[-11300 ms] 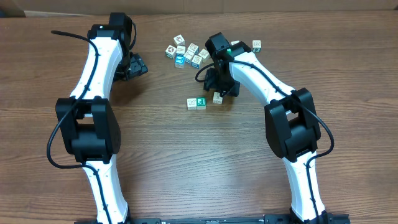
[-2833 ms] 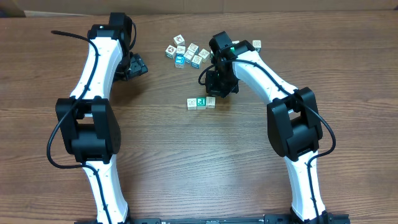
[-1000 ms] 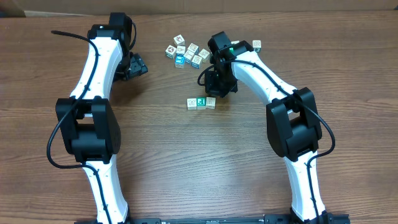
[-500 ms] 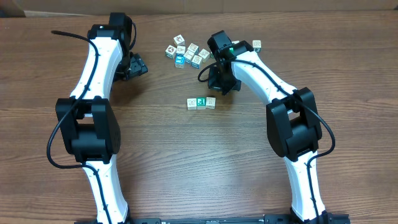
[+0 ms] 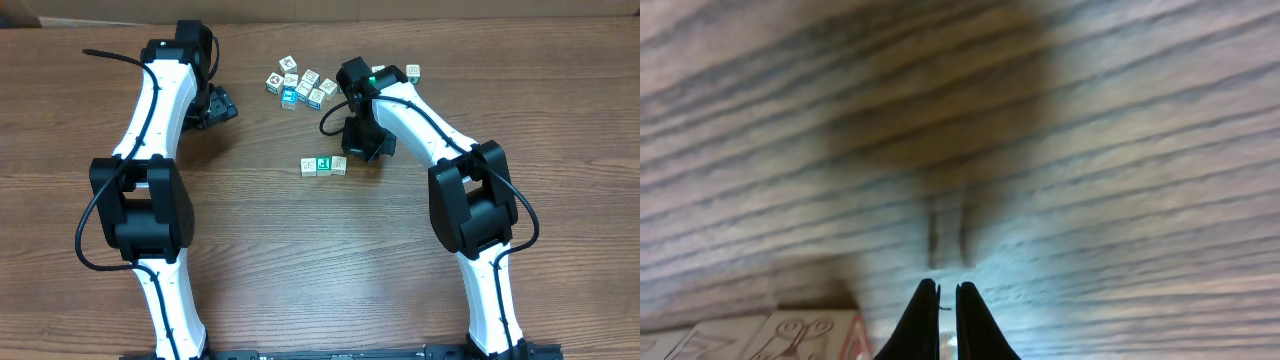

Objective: Form a horizontal line
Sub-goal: 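Lift the right gripper off the row and move toward the cluster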

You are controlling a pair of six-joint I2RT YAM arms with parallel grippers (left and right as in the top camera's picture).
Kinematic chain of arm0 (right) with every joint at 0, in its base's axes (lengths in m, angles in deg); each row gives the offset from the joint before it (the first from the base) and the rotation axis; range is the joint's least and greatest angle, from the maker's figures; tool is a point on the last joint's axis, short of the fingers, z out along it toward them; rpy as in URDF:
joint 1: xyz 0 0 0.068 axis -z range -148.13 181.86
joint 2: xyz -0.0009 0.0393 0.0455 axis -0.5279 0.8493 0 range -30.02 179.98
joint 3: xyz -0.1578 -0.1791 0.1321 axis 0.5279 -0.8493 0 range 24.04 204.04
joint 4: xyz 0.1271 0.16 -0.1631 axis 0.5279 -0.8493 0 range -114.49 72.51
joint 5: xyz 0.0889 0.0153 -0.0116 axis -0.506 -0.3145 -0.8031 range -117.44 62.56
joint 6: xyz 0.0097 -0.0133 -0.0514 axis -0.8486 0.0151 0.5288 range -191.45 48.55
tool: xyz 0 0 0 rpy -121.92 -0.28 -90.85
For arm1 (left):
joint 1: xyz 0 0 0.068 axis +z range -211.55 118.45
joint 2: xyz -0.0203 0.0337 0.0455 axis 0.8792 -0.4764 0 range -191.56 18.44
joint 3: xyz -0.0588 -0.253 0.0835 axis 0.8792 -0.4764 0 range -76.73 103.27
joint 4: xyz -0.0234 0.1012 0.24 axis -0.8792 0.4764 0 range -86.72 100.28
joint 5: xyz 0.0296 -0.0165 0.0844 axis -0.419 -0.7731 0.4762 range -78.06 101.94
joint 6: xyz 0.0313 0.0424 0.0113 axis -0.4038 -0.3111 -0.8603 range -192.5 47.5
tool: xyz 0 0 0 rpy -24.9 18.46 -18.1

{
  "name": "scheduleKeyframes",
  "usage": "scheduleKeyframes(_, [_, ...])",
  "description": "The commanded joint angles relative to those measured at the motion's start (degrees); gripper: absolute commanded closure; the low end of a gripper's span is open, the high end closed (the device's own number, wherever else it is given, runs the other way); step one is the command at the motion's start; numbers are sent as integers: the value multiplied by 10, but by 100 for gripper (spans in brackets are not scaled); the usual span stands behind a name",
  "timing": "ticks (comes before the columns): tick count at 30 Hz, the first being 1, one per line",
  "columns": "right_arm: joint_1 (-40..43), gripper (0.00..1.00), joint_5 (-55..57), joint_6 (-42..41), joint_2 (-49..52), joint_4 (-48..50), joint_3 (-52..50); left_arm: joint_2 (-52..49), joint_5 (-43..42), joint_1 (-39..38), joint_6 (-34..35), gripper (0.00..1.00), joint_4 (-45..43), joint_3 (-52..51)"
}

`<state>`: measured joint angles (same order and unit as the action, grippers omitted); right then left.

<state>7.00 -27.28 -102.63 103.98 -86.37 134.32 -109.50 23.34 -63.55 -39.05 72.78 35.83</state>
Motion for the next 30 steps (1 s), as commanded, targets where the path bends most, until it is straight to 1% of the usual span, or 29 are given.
scheduleKeyframes(1, [-2, 96, -52, -3, -12, 2, 3, 12, 6, -2, -3, 0, 1, 12])
scheduleKeyframes(5, [-2, 96, -73, 1, -12, 9, 3, 12, 6, -2, -3, 0, 1, 12])
scheduleKeyframes(15, [-2, 96, -74, 3, -12, 13, 3, 12, 6, -2, -3, 0, 1, 12])
scheduleKeyframes(20, [-2, 96, -118, 56, -12, 28, 3, 12, 6, -2, -2, 0, 1, 12])
scheduleKeyframes(30, [-2, 96, -116, 57, -12, 30, 3, 12, 6, -2, -2, 0, 1, 12])
